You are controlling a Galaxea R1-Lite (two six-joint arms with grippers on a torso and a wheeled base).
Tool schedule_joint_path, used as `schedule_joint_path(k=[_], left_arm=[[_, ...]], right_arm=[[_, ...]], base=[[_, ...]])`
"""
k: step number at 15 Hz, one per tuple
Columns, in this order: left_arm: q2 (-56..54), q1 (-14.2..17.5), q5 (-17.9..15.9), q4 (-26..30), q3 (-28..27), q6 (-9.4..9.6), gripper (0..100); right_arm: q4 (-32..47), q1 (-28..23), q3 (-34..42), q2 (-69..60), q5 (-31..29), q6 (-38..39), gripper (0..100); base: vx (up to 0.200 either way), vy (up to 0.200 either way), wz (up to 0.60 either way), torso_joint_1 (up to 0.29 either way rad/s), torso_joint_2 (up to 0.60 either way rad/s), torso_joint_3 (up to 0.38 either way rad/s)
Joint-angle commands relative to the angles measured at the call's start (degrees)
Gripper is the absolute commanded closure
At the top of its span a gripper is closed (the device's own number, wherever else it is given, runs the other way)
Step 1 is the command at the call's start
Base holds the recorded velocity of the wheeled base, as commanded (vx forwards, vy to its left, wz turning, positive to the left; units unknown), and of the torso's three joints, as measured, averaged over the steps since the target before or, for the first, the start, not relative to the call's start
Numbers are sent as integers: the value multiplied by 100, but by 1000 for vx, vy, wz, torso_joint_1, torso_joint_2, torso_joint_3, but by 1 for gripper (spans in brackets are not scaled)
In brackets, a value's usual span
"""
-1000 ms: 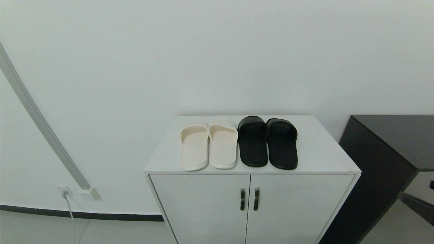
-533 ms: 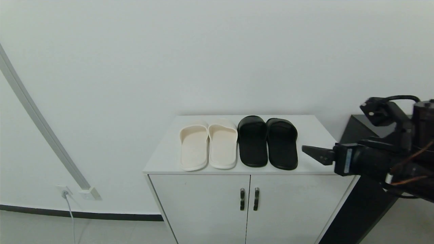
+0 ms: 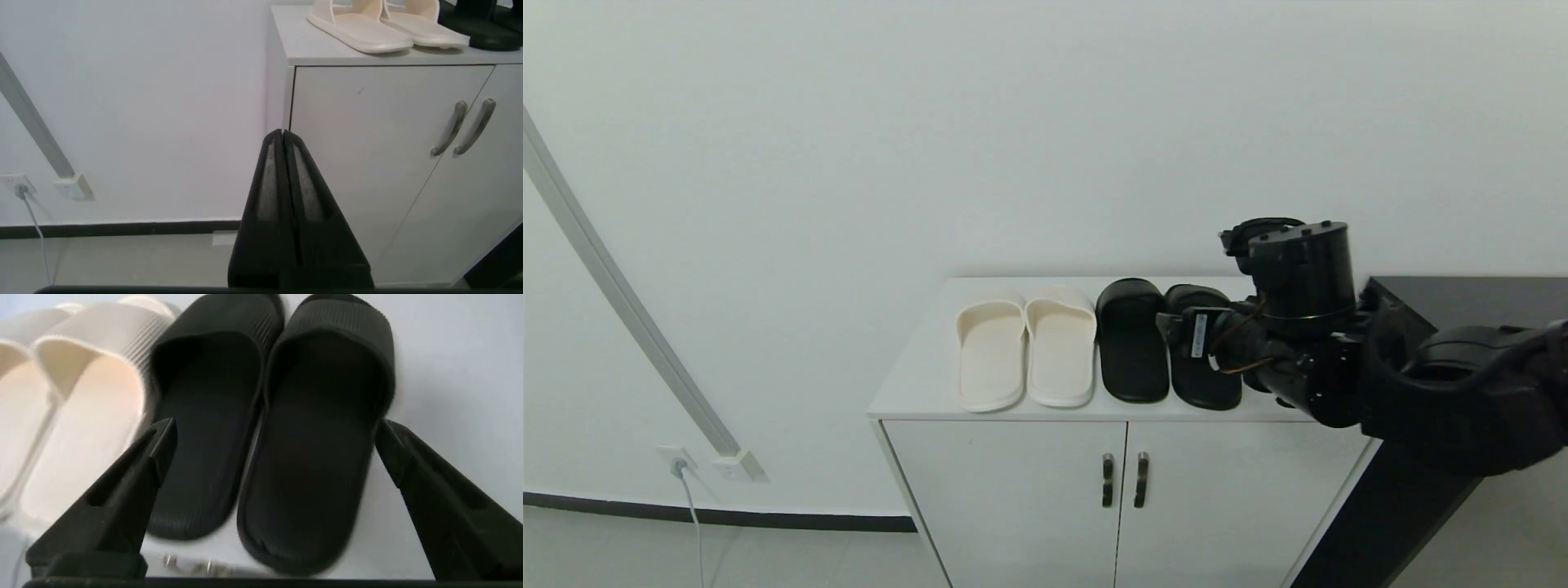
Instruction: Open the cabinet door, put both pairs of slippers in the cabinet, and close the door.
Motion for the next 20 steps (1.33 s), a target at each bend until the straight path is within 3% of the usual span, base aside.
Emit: schedule_joint_path(k=[1,10,18,19,20], left_arm=[[-1,1,-1,-3,1,-2,100],[-1,1,-1,6,1,-11,100],[-1,1,-1,-3,1,-19,100],[-1,1,-1,-3,1,-19,100],[-1,1,-1,-3,1,-19,100]], right_arm=[[-8,36,-392,646,-212,60,0],[-52,-131,-2045,2149,-889,-54,0],[-61,-351,-2730,2633,-1003,-327,0],[-61,-351,-2721,2624,-1003,-327,100],[-61,-351,-2713,2606,-1003,-327,100]], base=[[0,0,0,0,0,0],[0,0,0,0,0,0],[0,0,0,0,0,0],[0,0,0,0,0,0],[0,0,0,0,0,0]])
